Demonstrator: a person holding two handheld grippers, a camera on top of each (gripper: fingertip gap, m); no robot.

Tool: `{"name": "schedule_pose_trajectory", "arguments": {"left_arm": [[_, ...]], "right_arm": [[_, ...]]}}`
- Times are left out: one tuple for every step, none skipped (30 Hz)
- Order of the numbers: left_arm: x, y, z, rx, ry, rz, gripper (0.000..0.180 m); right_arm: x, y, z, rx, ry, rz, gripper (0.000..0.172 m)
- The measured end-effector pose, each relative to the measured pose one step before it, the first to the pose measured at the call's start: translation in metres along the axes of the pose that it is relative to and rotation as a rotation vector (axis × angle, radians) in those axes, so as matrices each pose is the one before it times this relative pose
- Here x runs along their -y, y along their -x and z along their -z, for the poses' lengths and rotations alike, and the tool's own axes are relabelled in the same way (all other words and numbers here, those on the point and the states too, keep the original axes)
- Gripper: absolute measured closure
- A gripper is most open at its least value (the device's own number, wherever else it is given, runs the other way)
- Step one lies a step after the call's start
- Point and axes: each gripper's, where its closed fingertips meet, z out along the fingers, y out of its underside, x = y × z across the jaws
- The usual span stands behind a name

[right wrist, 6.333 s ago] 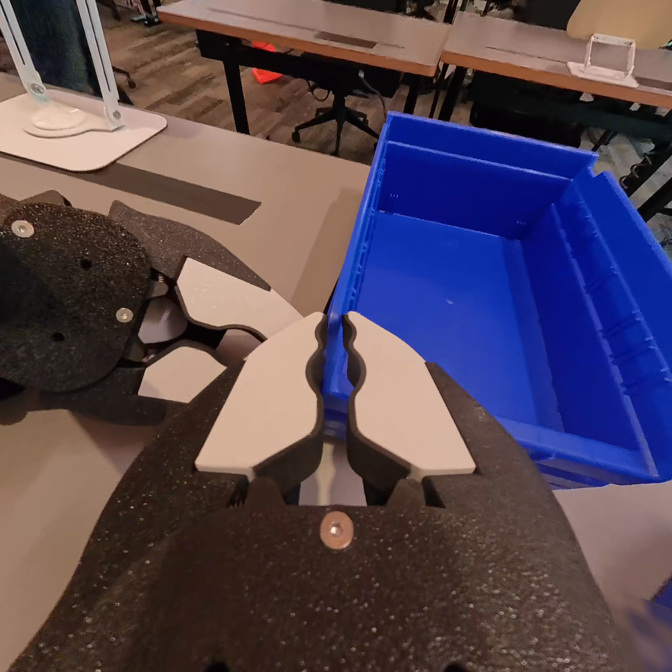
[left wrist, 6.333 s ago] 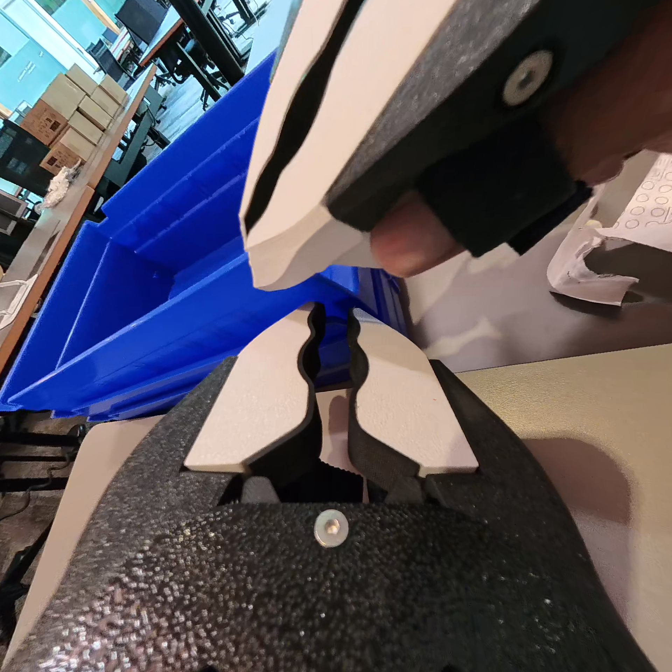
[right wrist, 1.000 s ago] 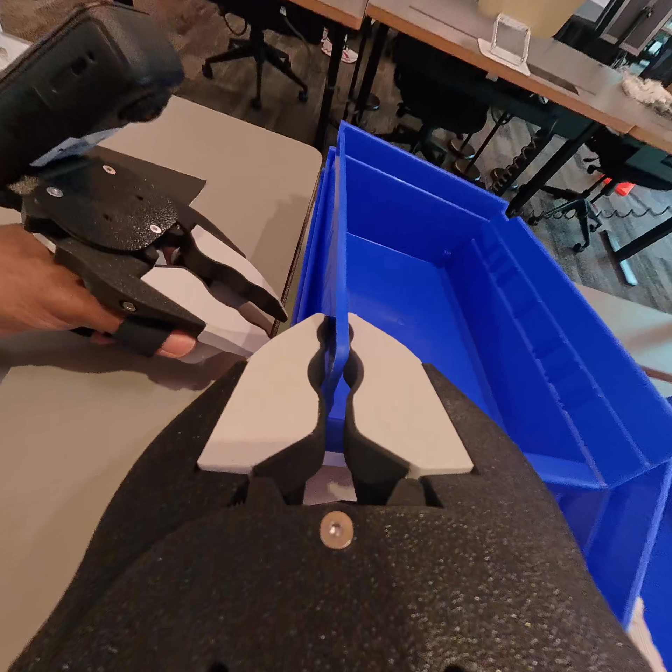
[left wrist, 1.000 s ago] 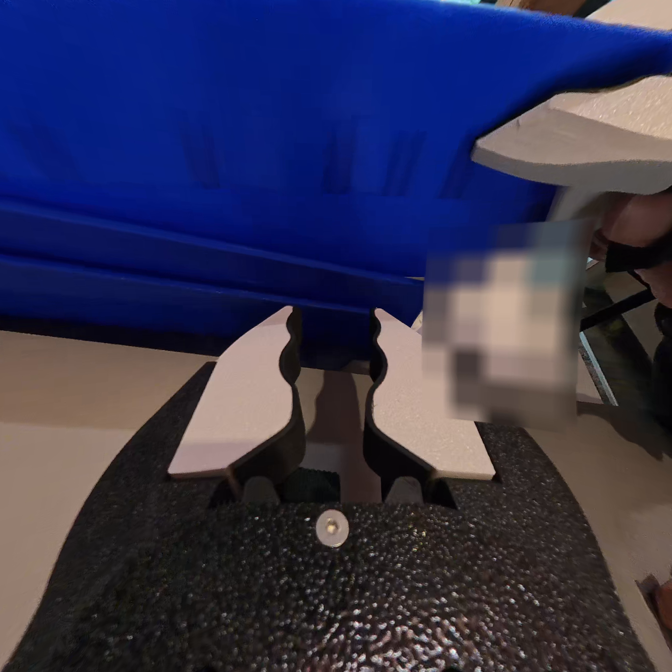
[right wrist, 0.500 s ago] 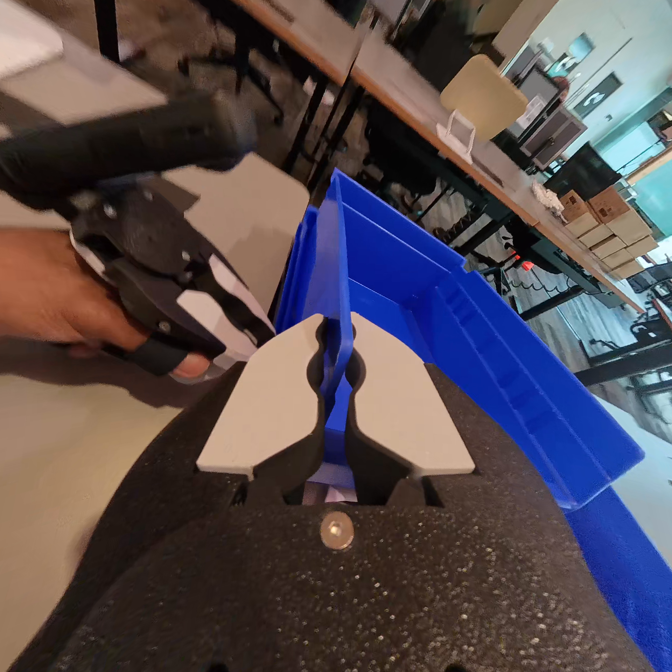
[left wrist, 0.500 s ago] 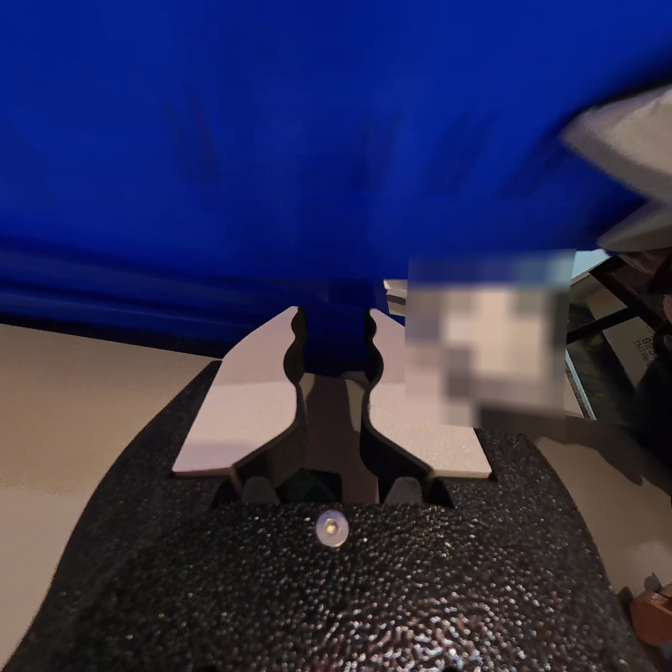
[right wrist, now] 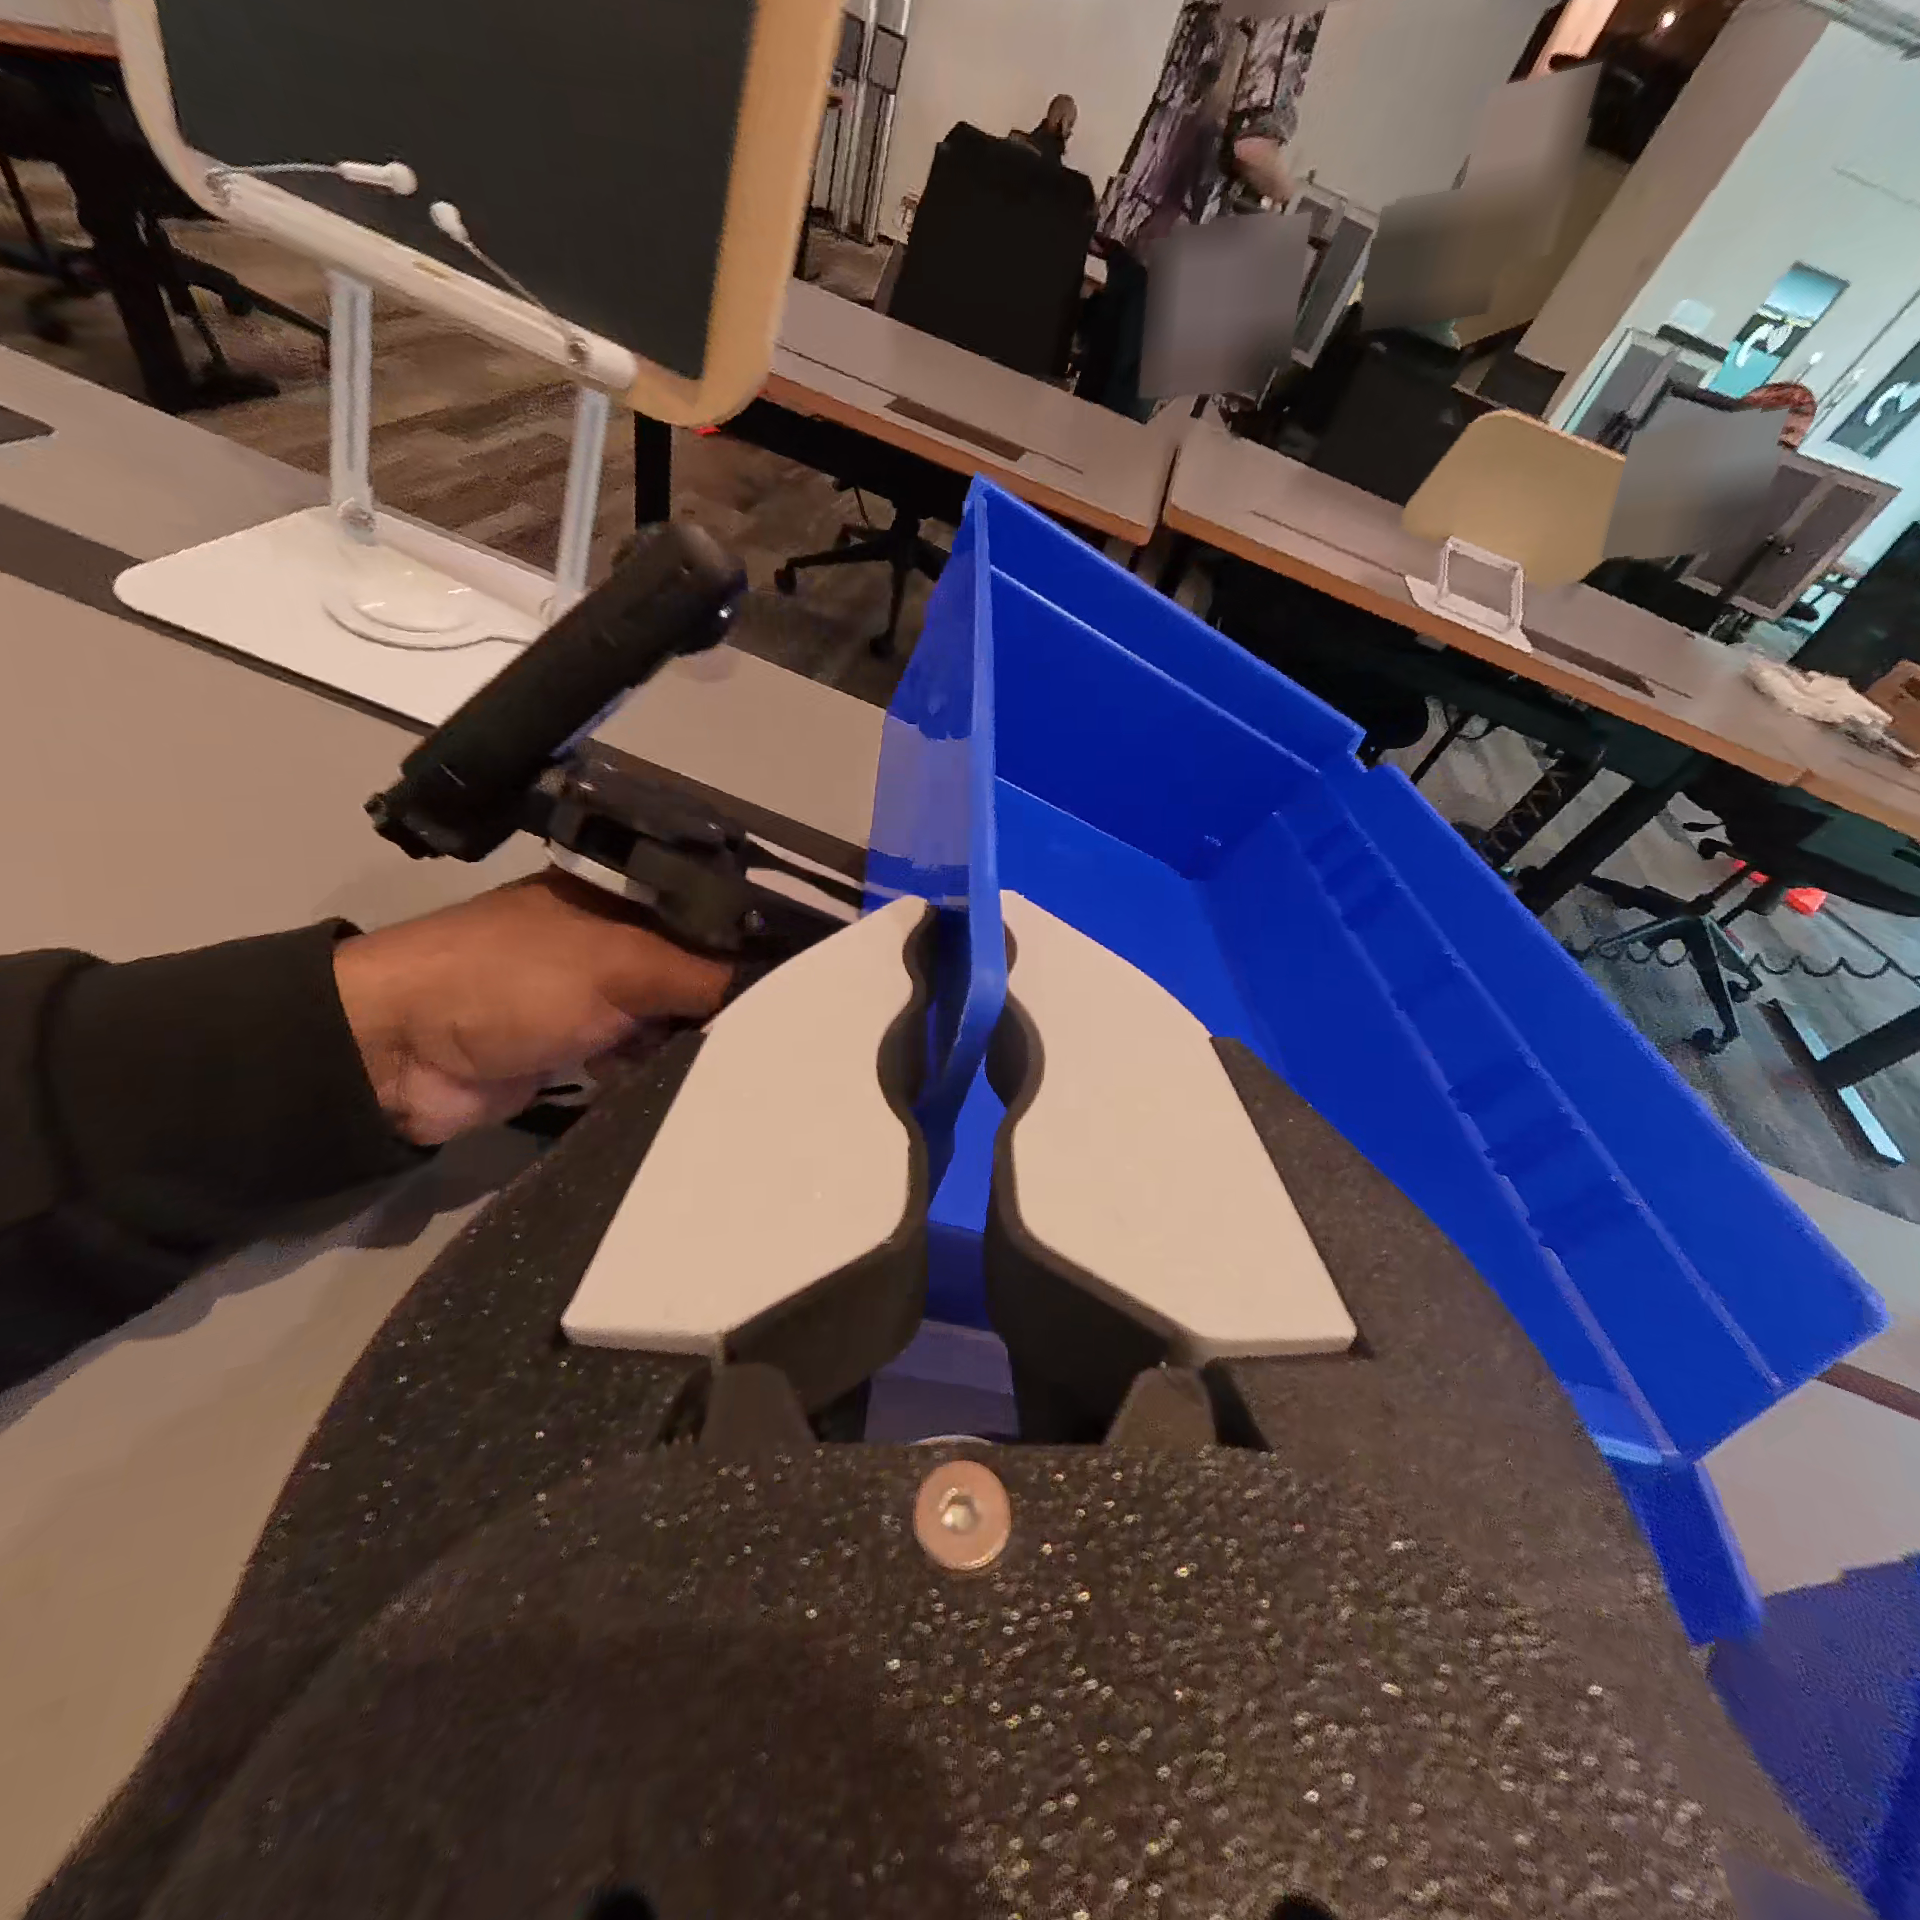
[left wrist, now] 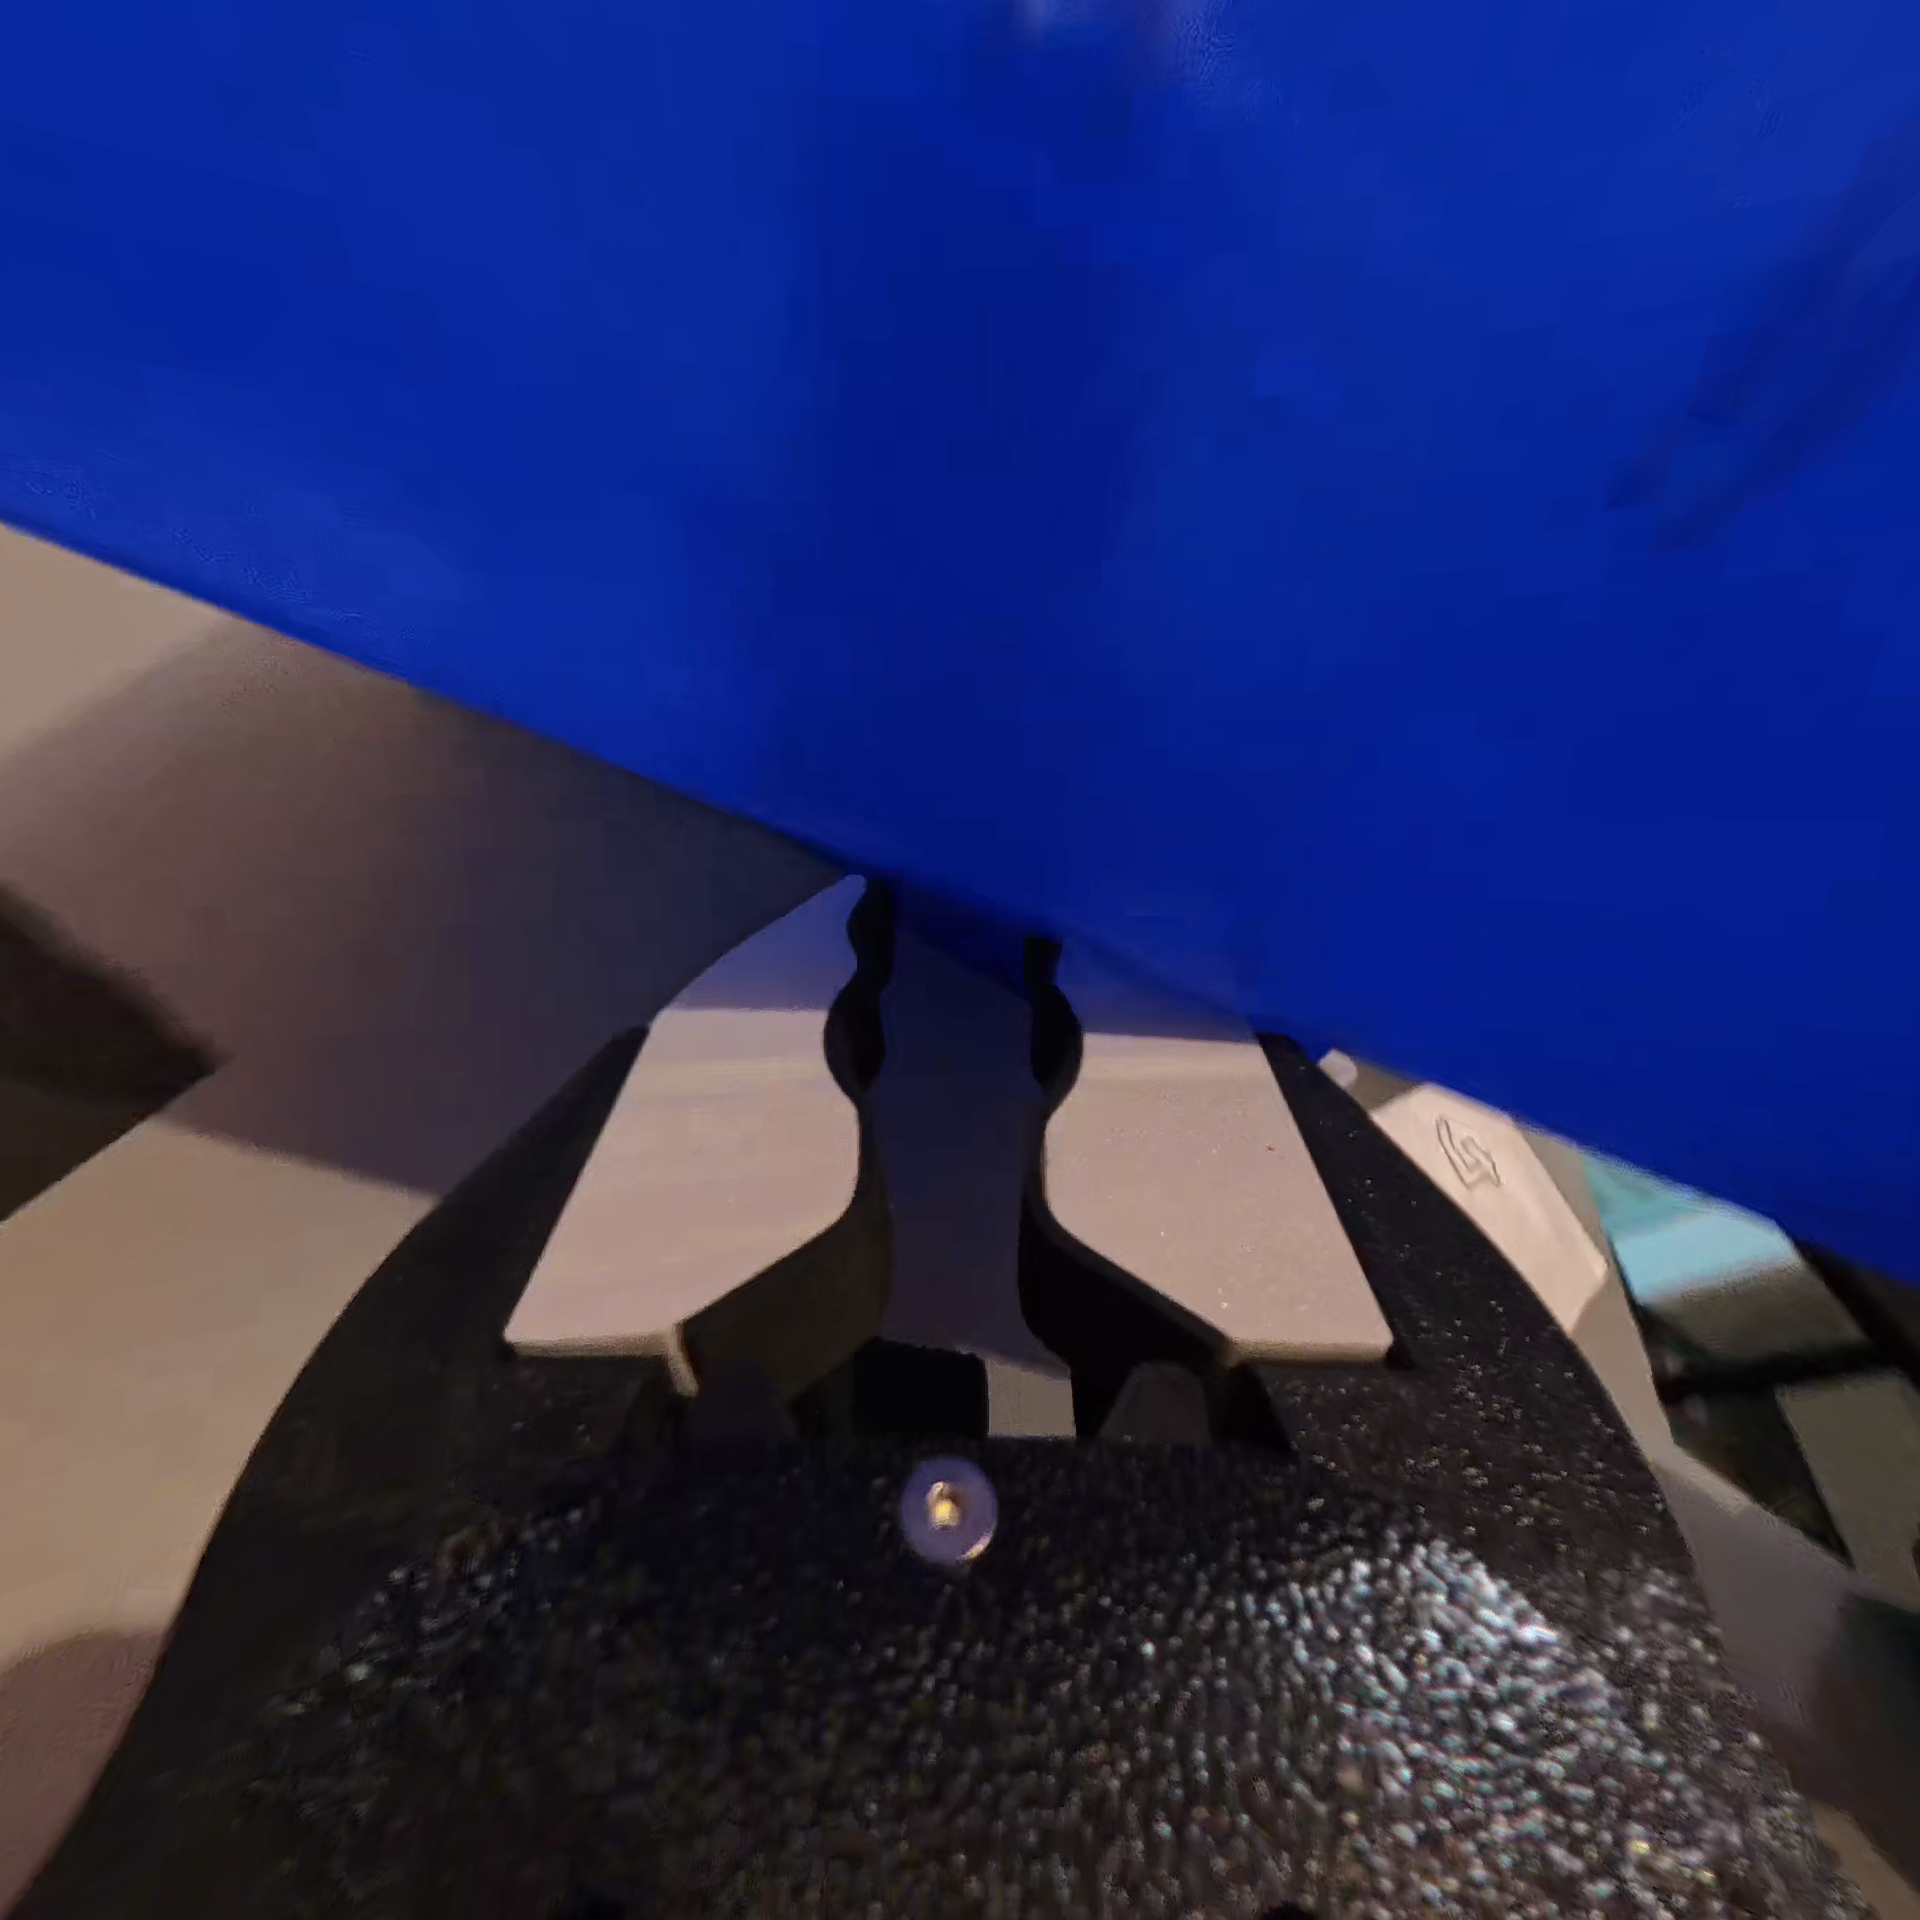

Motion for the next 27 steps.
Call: {"name": "schedule_pose_trajectory", "arguments": {"left_arm": [[-0.00024,0.01132,0.01407,0.0583,-0.0167,0.0124,0.162],[-0.00198,0.01207,0.01297,0.0723,-0.0058,-0.0055,0.162],[-0.00394,0.00903,0.01228,0.0608,0.0051,-0.0138,0.162],[-0.00528,0.00714,0.0117,0.0514,0.0113,-0.0072,0.162],[-0.00567,0.00532,0.01168,0.0393,0.0089,-0.002,0.162],[-0.00686,0.00505,0.01144,0.0338,0.0121,0.0005,0.162],[-0.0073,0.00462,0.01125,0.028,0.0129,0.0039,0.161],[-0.00645,0.00273,0.01094,0.014,0.0069,0.005,0.161],[-0.00596,0.00173,0.01072,0.0064,0.0044,0.0,0.161],[-0.00493,-0.00012,0.01043,-0.0059,-0.0031,-0.0069,0.158],[-0.00444,0.00076,0.0105,0.0029,-0.004,-0.0035,0.157],[-0.00484,0.00107,0.00981,0.0044,0.0,-0.0037,0.156],[-0.00416,-0.00015,0.00926,-0.003,-0.0026,-0.0025,0.154],[-0.00108,-0.00265,0.00927,-0.0197,-0.022,0.0013,0.151],[0.0019,-0.00502,0.00977,-0.0334,-0.0404,0.0031,0.149],[0.00185,-0.00393,0.00953,-0.0221,-0.0329,0.0022,0.148],[0.00169,-0.00441,0.00892,-0.0231,-0.0255,-0.0035,0.148],[0.00175,-0.00341,0.0084,-0.0157,-0.0245,-0.0059,0.148],[0.00108,-0.00231,0.00771,-0.0086,-0.0225,-0.007,0.148],[-0.00214,0.00037,0.00688,0.0043,-0.0025,-0.0108,0.154],[-0.00399,0.003,0.00513,0.0159,0.0062,-0.01,0.154],[-0.00395,0.00044,0.00359,-0.0106,0.0064,-0.0056,0.154],[-0.00276,-0.00005,0.00281,-0.0149,0.0074,0.0148,0.154],[-0.00108,0.00006,0.00253,-0.0134,0.0068,0.0167,0.154],[0.00026,0.00002,0.00225,-0.0089,0.0009,0.0049,0.154],[-0.00009,0.00104,0.002,0.0032,0.0039,-0.0049,0.154],[-0.00188,0.00208,0.00189,0.0136,0.016,-0.0101,0.154]], "right_arm": [[-0.00025,0.01181,-0.00334,0.0058,0.0065,0.0143,0.166],[0.00021,0.01107,-0.00277,0.007,0.0045,0.0208,0.167],[0.0003,0.0104,-0.00195,0.0053,0.0069,0.0306,0.166],[-0.00002,0.0103,-0.00173,0.0064,0.0105,0.0327,0.166],[-0.00063,0.0099,-0.00175,0.0056,0.014,0.0331,0.166],[-0.0015,0.00967,-0.00215,0.0075,0.0175,0.0283,0.166],[-0.00192,0.00948,-0.00253,0.0106,0.0173,0.023,0.166],[-0.00231,0.00912,-0.00288,0.0146,0.0181,0.0189,0.166],[-0.00234,0.00859,-0.00306,0.0177,0.0181,0.0171,0.166],[-0.00248,0.00867,-0.00325,0.0243,0.019,0.0131,0.166],[-0.00098,0.00886,-0.00285,0.0278,0.01,0.0029,0.167],[0.00068,0.0064,-0.00158,0.01,0.0043,0.0086,0.166],[0.00219,0.00608,-0.0002,0.0084,0.0047,0.0151,0.166],[0.00318,0.00646,0.00086,0.0148,0.0041,0.0124,0.166],[0.0034,0.00742,0.00147,0.0249,0.0063,0.0092,0.166],[0.00162,0.00795,0.00133,0.0275,0.0187,0.0126,0.166],[-0.00002,0.00782,0.00094,0.0236,0.024,0.0183,0.165],[-0.00095,0.0093,-0.00014,0.0296,0.0222,0.02,0.163],[-0.00231,0.01023,-0.00145,0.0364,0.0259,0.0168,0.161],[-0.00284,0.00925,-0.00257,0.0311,0.0236,0.0215,0.161],[-0.00265,0.00745,-0.0032,0.0188,0.0185,0.0286,0.162],[-0.00255,0.00625,-0.00329,0.0129,0.0184,0.0304,0.161],[-0.00174,0.00568,-0.00304,0.0111,0.0138,0.0279,0.16],[-0.00067,0.00473,-0.00264,0.0066,0.0063,0.0227,0.159],[-0.00034,0.00422,-0.00226,0.0063,0.0064,0.0143,0.158],[-0.00087,0.00499,-0.00208,0.0143,0.0105,0.0114,0.156],[-0.00132,0.00584,-0.00219,0.0234,0.0135,0.0132,0.154]]}}
